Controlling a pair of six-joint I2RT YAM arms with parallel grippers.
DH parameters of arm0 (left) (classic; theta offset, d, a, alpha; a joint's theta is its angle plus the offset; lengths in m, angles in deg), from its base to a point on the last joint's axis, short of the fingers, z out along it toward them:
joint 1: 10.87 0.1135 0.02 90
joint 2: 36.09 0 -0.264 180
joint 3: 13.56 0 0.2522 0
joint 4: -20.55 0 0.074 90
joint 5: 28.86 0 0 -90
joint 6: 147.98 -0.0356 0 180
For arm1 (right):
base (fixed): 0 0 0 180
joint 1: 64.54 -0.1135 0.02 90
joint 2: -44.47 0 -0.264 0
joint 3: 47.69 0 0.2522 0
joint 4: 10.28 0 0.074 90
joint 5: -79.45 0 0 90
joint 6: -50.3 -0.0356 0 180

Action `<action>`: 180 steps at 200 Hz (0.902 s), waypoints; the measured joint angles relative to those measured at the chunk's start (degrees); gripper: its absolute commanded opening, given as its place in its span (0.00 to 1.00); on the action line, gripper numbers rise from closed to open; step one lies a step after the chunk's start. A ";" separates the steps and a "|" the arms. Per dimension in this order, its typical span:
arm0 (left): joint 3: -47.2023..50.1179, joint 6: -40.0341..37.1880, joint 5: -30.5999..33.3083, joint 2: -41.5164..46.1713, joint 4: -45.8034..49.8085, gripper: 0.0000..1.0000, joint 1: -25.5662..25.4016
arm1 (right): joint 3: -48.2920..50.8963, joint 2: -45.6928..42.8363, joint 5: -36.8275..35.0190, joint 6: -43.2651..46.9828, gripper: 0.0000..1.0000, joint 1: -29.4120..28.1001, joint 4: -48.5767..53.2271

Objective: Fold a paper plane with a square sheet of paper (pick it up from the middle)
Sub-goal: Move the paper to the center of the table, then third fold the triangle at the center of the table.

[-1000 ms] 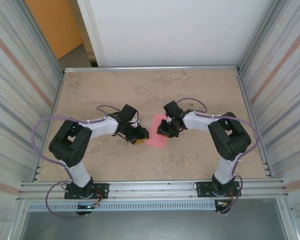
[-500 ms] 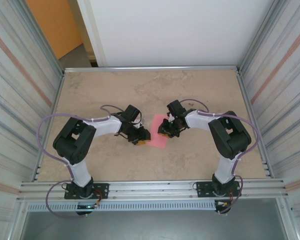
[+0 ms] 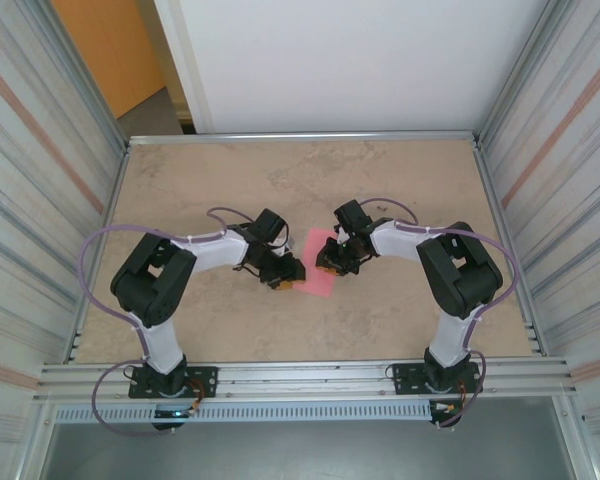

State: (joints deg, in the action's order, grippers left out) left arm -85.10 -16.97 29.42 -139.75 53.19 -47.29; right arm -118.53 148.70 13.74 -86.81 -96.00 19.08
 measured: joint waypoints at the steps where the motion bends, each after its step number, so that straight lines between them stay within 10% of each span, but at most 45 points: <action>1: 0.00 -0.02 -0.04 0.00 -0.02 0.38 0.00 | -0.02 0.00 0.00 -0.02 0.27 0.00 0.00; 180: -7.54 -2.99 -6.54 -7.30 -1.99 0.25 3.56 | 0.37 -0.02 0.68 0.00 0.25 0.33 -0.52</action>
State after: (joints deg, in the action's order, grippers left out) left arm -92.64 -19.96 22.88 -147.05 51.20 -43.73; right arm -118.15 148.68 14.42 -86.81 -95.67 18.56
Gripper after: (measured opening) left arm 0.259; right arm 0.252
